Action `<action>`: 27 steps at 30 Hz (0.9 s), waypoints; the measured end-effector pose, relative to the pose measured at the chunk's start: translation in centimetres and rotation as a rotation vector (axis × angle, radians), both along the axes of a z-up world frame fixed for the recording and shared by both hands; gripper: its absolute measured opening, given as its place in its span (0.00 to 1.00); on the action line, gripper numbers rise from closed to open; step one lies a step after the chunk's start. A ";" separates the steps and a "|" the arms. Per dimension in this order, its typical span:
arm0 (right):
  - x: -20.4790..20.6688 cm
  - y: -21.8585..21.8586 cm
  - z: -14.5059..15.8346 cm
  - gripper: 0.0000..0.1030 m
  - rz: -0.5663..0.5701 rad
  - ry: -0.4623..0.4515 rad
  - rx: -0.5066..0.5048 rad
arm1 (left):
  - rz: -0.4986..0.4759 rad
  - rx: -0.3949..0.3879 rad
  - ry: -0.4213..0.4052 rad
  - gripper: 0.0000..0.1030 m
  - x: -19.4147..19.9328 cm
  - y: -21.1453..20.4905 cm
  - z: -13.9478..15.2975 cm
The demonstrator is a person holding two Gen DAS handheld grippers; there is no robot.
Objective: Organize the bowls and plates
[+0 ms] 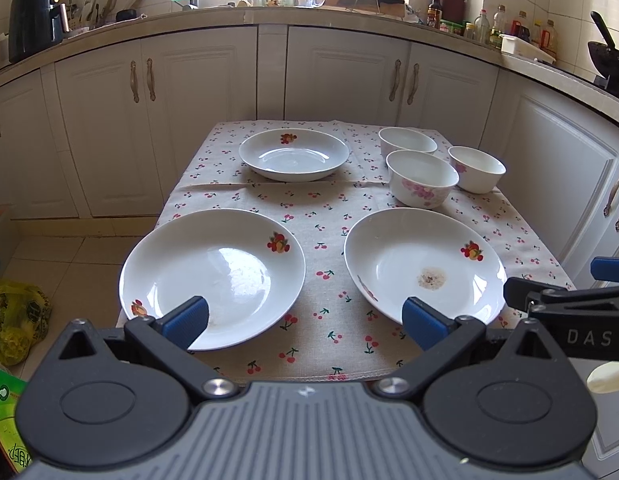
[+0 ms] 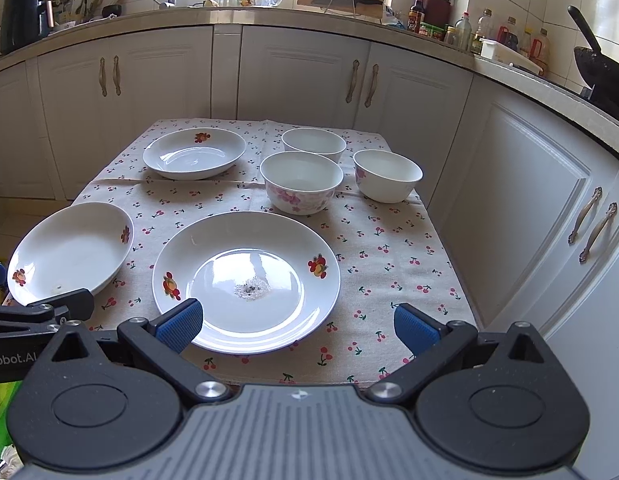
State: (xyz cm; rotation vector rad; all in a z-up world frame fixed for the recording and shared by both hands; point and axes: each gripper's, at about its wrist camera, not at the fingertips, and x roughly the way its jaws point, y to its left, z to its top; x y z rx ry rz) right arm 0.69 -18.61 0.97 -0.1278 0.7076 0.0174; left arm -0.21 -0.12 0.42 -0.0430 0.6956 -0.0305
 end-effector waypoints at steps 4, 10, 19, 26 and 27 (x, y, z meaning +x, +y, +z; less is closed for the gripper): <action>0.1 0.1 0.0 1.00 -0.005 0.000 -0.003 | -0.014 -0.008 -0.004 0.99 0.0 0.0 0.0; 0.1 0.2 0.0 1.00 -0.007 0.000 -0.006 | -0.025 -0.007 -0.010 0.99 0.0 0.0 0.0; 0.5 0.2 0.1 1.00 0.002 0.002 -0.010 | -0.040 -0.003 -0.018 0.99 0.4 0.1 0.0; 1.4 0.1 0.4 1.00 0.034 -0.015 0.018 | -0.072 0.010 -0.056 0.99 0.9 0.4 0.2; 1.5 0.1 0.5 1.00 0.037 -0.023 0.023 | -0.077 0.013 -0.062 0.99 1.0 0.5 0.2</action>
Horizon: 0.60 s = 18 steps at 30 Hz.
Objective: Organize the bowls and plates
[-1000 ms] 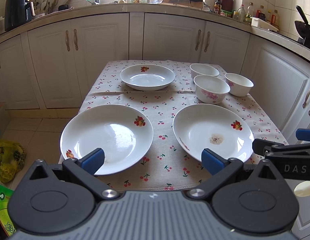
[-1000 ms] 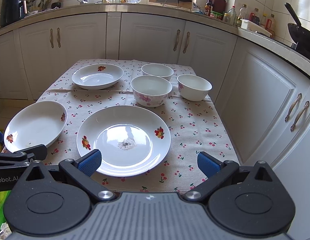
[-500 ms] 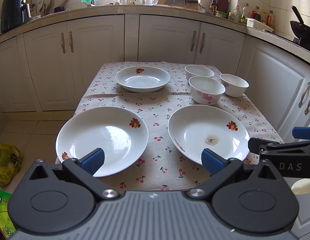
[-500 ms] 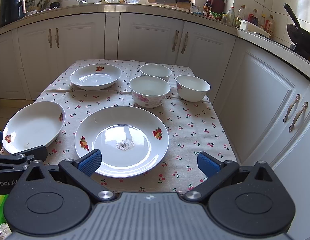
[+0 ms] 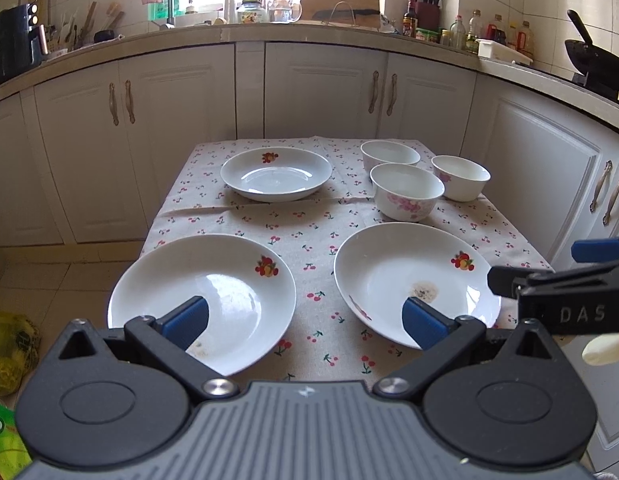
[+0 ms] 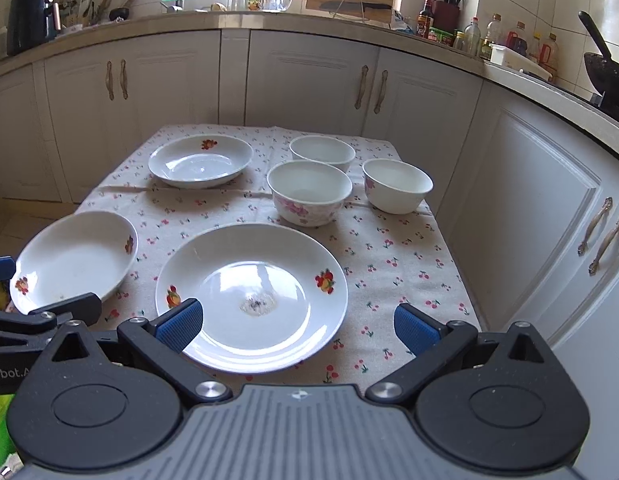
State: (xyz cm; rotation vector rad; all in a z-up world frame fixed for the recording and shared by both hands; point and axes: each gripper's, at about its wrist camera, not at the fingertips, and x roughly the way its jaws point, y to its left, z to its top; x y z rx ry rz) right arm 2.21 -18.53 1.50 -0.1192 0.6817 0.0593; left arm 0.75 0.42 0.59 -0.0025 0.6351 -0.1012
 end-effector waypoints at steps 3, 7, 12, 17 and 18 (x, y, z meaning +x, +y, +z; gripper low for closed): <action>0.5 0.0 0.5 1.00 0.014 -0.033 0.000 | -0.027 0.006 -0.033 0.99 0.1 0.5 0.0; 1.6 -0.2 1.7 1.00 0.048 -0.074 0.020 | -0.045 0.024 -0.087 0.99 0.3 1.7 -0.1; 3.7 0.8 2.8 1.00 0.140 -0.115 0.041 | -0.068 0.072 -0.156 0.99 0.4 3.4 -0.5; 5.9 2.2 2.8 1.00 0.288 -0.118 0.152 | -0.068 0.035 -0.110 0.99 0.8 6.0 -1.1; 6.5 2.7 2.7 1.00 0.304 -0.097 0.158 | -0.074 0.011 -0.084 0.99 1.0 6.8 -1.3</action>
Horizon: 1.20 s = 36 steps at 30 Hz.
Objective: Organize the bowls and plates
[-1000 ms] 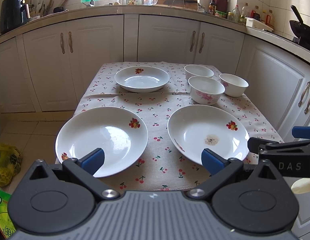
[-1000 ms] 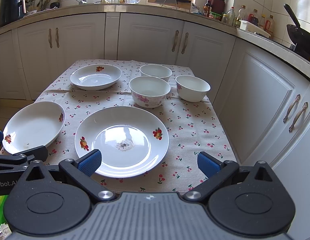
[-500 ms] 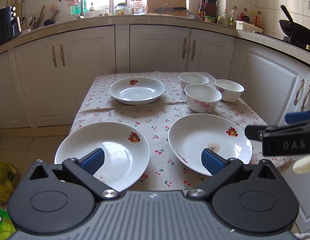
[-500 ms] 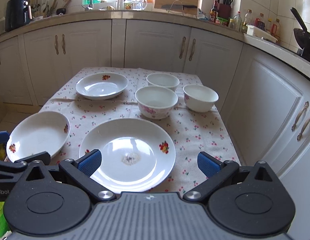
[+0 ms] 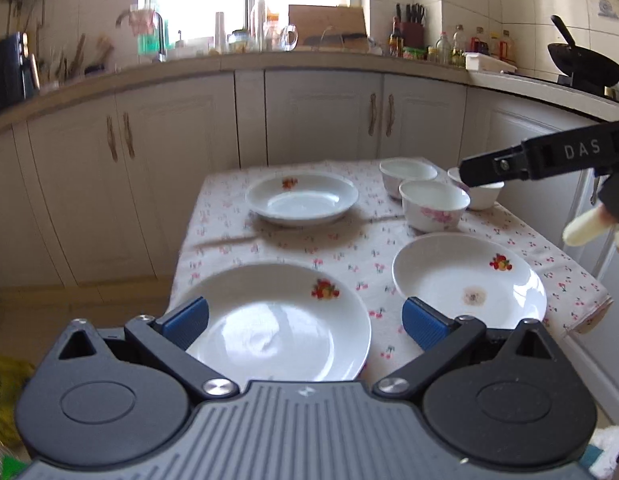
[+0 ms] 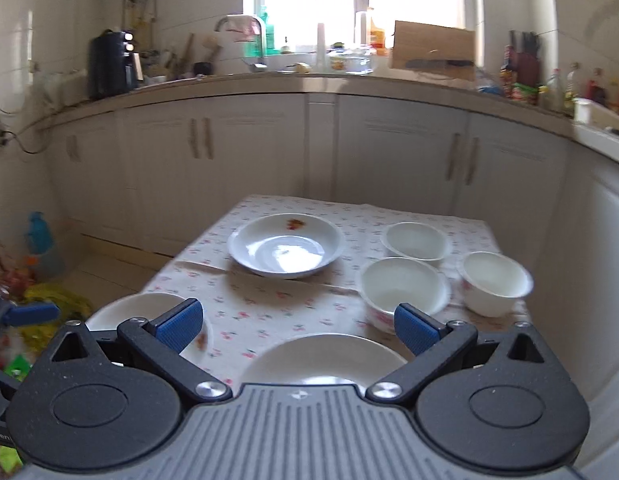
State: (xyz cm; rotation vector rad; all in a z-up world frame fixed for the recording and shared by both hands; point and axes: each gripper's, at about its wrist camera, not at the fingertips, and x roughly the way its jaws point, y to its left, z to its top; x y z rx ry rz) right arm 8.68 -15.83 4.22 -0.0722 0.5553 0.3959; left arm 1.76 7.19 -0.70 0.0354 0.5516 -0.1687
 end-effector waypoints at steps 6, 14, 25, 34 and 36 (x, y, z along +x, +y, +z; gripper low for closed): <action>3.3 3.4 -1.3 1.00 0.115 0.097 0.037 | 0.041 -0.071 0.044 0.99 0.1 3.8 -1.8; 6.3 7.6 -3.8 1.00 0.304 0.212 0.008 | -0.021 -0.024 0.099 0.99 0.1 7.3 -4.6; 10.2 11.8 -7.3 0.90 0.407 0.348 -0.076 | -0.221 -0.016 0.163 0.99 1.6 8.5 -7.0; 12.7 13.3 -9.2 0.72 0.447 0.453 -0.100 | -0.310 -0.006 0.173 0.98 3.5 8.4 -7.7; 13.0 13.4 -9.5 0.67 0.456 0.480 -0.089 | -0.327 -0.004 0.176 0.98 3.7 8.4 -7.7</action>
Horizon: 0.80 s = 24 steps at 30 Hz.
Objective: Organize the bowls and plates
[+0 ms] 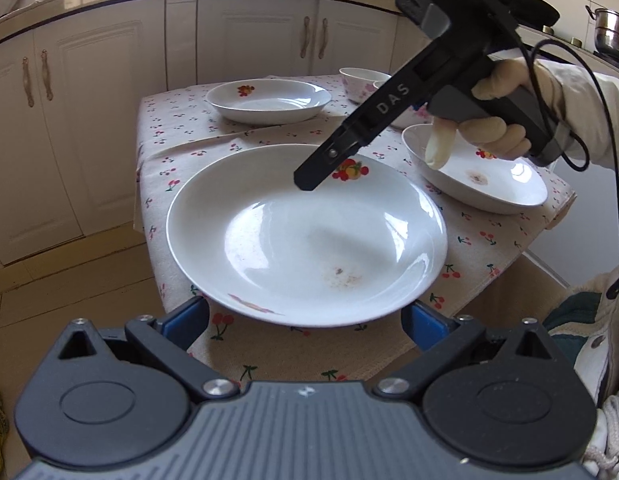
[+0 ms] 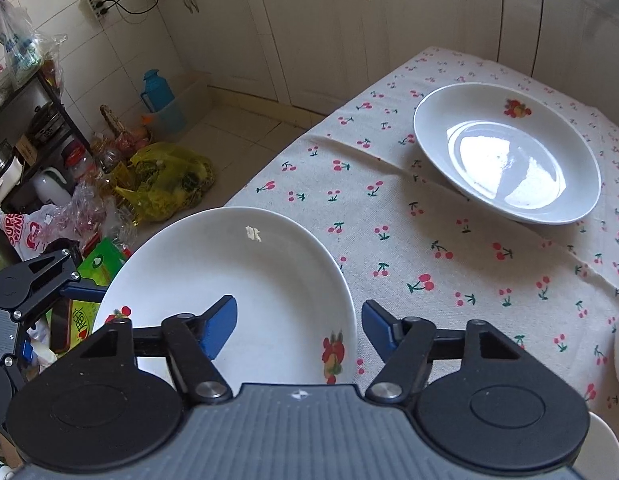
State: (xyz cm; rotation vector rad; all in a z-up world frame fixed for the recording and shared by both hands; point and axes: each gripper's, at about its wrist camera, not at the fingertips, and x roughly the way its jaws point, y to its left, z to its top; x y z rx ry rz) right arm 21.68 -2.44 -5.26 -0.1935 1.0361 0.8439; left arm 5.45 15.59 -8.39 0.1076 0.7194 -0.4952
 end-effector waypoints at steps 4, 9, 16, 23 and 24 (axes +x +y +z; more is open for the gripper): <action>0.5 -0.1 -0.2 0.64 -0.003 0.034 0.019 | -0.023 0.007 -0.003 0.98 0.2 -0.1 0.1; 0.7 -0.2 -0.3 0.64 -0.005 0.042 0.027 | -0.032 0.018 0.005 0.98 0.6 -0.2 0.2; 1.9 -1.1 0.9 0.64 -0.046 0.009 0.046 | -0.054 0.022 -0.016 0.98 2.5 -0.5 0.9; 4.3 -2.7 1.5 0.65 -0.121 -0.025 0.049 | -0.100 0.018 -0.040 0.98 6.0 -1.3 1.1; 4.6 -2.9 1.4 0.65 -0.130 -0.023 0.052 | -0.105 0.023 -0.038 0.98 6.5 -1.5 0.9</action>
